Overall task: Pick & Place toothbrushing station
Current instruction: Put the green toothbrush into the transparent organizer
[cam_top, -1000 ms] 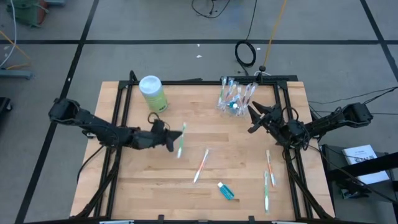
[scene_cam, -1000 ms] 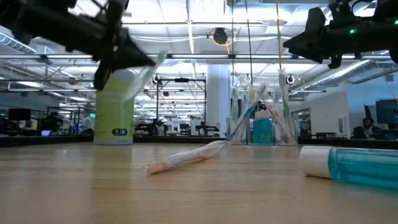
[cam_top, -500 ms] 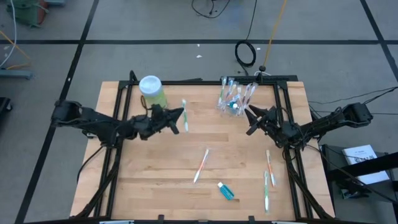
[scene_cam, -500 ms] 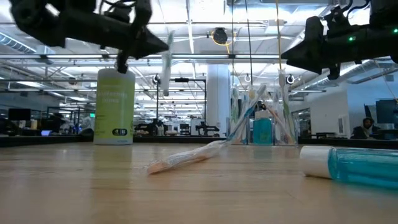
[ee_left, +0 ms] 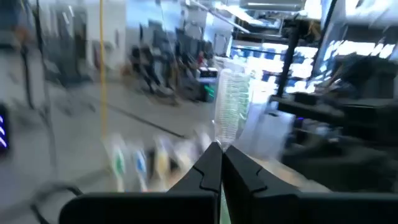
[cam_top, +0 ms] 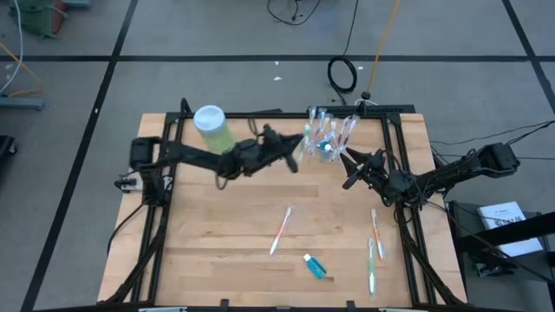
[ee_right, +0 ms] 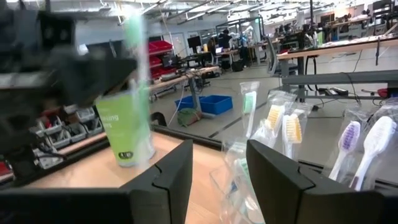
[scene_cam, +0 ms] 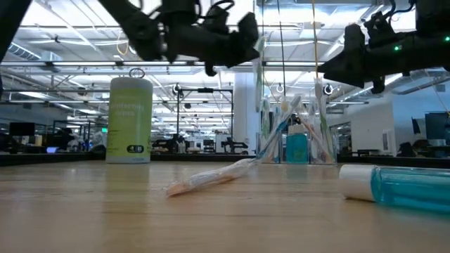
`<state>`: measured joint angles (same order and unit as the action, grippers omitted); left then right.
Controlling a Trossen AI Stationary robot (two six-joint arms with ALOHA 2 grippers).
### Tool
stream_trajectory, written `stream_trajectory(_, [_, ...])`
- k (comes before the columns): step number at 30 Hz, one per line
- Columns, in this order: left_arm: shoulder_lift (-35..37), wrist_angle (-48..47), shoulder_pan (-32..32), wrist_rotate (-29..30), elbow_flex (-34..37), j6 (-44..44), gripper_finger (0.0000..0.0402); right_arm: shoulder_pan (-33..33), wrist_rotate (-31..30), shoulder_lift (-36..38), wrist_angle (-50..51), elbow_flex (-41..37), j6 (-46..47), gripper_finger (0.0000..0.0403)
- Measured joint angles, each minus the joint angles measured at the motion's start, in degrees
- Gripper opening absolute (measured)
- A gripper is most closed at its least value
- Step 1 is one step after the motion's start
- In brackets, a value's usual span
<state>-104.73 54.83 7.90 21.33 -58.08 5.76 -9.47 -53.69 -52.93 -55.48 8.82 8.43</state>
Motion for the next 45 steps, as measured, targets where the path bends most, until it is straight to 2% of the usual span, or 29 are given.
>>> stream_trajectory(3, [-4.7,0.5,1.9,0.3,-6.1,-6.8,0.0002,0.0,0.0,0.0,1.0,0.0,-0.1,0.0141])
stream_trajectory(6, [-9.6,0.7,3.9,0.1,-11.7,-7.2,0.0004,0.0,0.0,0.0,2.0,0.0,-0.1,0.0141])
stream_trajectory(9, [-14.5,1.8,5.8,-3.7,-16.9,-9.2,0.0002,0.0,0.0,0.0,1.9,0.0,-0.1,0.0141])
stream_trajectory(12, [-18.4,2.5,7.1,-4.7,-20.2,-11.0,0.0004,0.0,0.0,0.0,1.8,0.0,-0.6,0.0141])
stream_trajectory(19, [-21.6,1.9,7.9,-1.3,-20.8,-11.5,0.0004,0.0,-0.1,0.0,1.8,0.0,-3.1,0.0141])
stream_trajectory(25, [-21.9,-10.9,7.6,-0.6,-20.8,-10.2,0.0009,0.0,0.0,0.0,1.2,0.0,-3.5,0.0141])
stream_trajectory(31, [-21.7,-13.6,7.4,0.2,-20.8,-6.1,0.0017,0.0,0.1,0.0,1.6,0.0,-3.4,0.0141])
stream_trajectory(34, [-21.5,-12.9,7.3,0.2,-20.8,-6.0,0.001,0.0,3.4,0.0,2.3,0.0,-2.3,0.0141])
stream_trajectory(40, [-19.9,-17.8,7.2,0.3,-20.8,-8.9,0.0005,0.0,18.3,0.0,-2.0,0.0,-2.1,0.0141])
stream_trajectory(45, [-19.0,-20.4,7.1,2.2,-20.8,-9.9,0.0033,0.0,22.2,0.0,-4.2,0.0,-2.0,0.0141])
